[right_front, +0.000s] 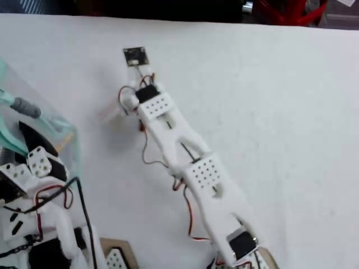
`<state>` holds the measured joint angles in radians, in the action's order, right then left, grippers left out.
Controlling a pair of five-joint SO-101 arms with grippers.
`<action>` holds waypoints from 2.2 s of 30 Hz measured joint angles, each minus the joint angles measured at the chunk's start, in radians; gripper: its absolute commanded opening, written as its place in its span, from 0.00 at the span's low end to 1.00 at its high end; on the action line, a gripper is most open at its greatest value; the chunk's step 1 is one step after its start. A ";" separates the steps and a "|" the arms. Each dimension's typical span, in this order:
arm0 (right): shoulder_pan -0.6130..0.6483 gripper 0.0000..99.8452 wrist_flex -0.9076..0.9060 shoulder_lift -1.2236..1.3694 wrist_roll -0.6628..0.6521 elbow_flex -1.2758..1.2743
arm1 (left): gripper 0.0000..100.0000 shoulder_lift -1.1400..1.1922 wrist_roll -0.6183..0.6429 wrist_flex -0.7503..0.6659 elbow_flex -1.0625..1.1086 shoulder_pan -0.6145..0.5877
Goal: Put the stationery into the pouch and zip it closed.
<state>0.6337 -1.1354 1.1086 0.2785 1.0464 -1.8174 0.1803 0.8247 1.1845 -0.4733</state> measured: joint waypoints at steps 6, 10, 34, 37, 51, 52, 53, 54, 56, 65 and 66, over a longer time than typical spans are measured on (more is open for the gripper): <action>-0.015 0.03 -0.023 0.000 -0.002 0.005 | 0.02 -0.002 0.000 0.000 0.000 0.008; -0.018 0.02 -0.058 0.003 0.000 0.005 | 0.02 -0.002 0.000 0.000 0.000 0.008; -0.258 0.02 -0.591 -0.281 -0.058 0.376 | 0.03 -0.002 0.000 -0.040 0.029 0.233; -0.313 0.02 -0.594 -0.413 -0.058 0.298 | 0.03 -0.002 -0.003 -0.095 0.068 0.304; -0.548 0.02 -0.559 -1.158 -0.069 -0.425 | 0.03 -0.002 -0.229 -0.265 0.114 0.784; -0.565 0.02 -0.540 -1.186 -0.080 -0.480 | 0.03 -0.002 -0.236 -0.298 0.129 0.802; -0.578 0.02 -0.517 -1.208 -0.094 -0.540 | 0.03 -0.002 -0.241 -0.325 0.141 0.810; -0.591 0.02 -0.488 -1.227 -0.104 -0.608 | 0.03 -0.002 -0.244 -0.345 0.152 0.815; -0.617 0.02 -0.416 -1.260 -0.115 -0.747 | 0.03 0.000 -0.252 -0.368 0.158 0.816; -0.643 0.02 -0.006 -1.432 -0.115 -1.344 | 0.03 0.391 -0.316 -0.486 -0.026 0.875; -0.641 0.02 0.029 -1.455 -0.115 -1.387 | 0.03 0.474 -0.316 -0.489 -0.081 0.878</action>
<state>-0.0077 -1.1063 -0.3460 0.1634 -0.3406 -1.3433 -0.1358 0.3353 1.1032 0.4043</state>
